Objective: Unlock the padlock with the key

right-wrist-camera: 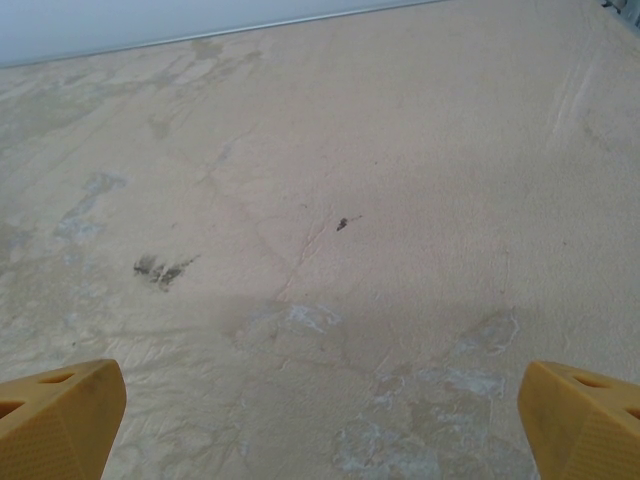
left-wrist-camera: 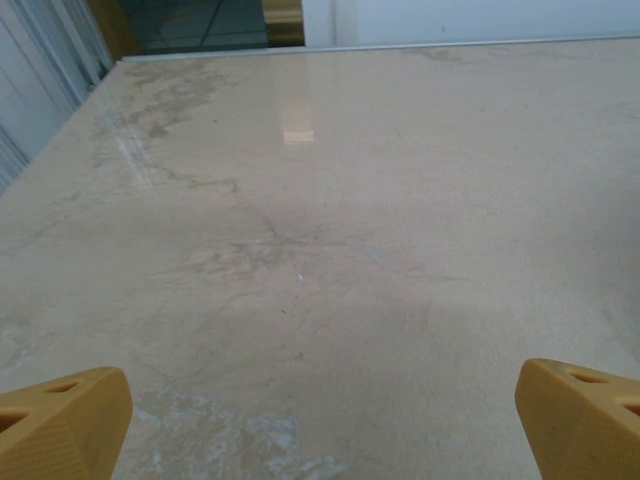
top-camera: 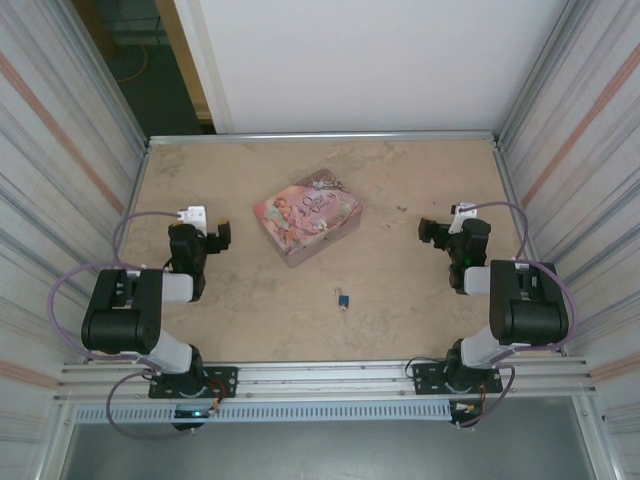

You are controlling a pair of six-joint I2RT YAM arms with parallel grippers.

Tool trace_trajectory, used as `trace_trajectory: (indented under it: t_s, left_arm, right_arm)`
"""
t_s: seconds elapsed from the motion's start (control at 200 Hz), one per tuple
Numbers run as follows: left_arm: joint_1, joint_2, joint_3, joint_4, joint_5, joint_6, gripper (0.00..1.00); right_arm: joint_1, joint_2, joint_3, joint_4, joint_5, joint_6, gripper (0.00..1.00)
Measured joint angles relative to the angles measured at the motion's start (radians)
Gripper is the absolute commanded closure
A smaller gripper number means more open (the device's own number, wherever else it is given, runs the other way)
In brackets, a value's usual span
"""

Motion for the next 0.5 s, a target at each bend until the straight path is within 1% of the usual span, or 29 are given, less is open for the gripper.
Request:
trace_trajectory:
  t_s: [0.501]
  left_arm:
    - [-0.009, 0.0, 0.0, -0.03, 0.013, -0.003, 0.01]
  right_arm:
    - [0.006, 0.0, 0.0, -0.003, 0.021, 0.0, 0.01]
